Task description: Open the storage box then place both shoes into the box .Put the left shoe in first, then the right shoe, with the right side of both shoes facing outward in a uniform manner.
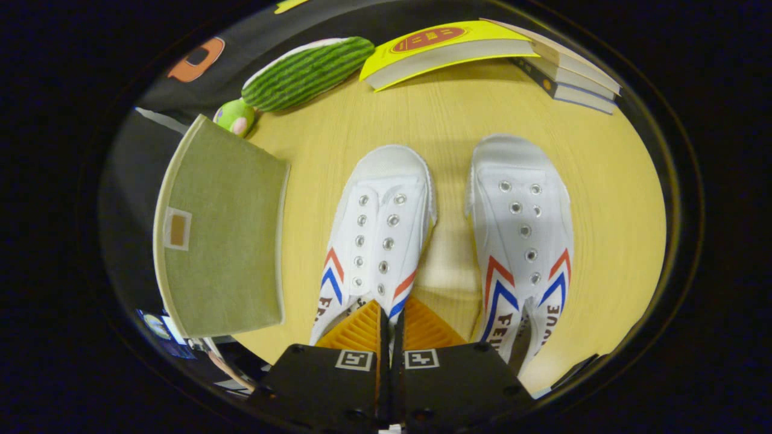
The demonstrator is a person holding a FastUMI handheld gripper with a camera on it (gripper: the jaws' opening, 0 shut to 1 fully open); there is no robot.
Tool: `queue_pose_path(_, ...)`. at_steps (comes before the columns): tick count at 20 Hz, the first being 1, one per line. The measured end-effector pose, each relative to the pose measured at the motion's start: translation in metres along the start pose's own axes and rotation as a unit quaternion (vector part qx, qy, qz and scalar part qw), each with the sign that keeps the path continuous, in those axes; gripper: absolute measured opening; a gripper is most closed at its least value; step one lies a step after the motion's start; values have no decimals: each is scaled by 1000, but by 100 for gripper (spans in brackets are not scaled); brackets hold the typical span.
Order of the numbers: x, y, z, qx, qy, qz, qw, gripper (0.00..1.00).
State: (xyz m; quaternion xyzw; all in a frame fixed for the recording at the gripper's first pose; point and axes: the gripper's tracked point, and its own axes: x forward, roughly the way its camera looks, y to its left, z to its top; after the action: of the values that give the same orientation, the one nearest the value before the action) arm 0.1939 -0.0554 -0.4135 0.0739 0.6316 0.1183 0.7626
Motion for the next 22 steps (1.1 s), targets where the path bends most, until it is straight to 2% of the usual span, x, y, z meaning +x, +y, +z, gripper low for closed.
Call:
queue_pose_path(8,-63,40,20,15,-58,38,997,6)
queue_pose_path(16,-152,116,37,-34,-124,44,991,6)
queue_pose_path(22,-166,181,39,-58,-143,55,987,5)
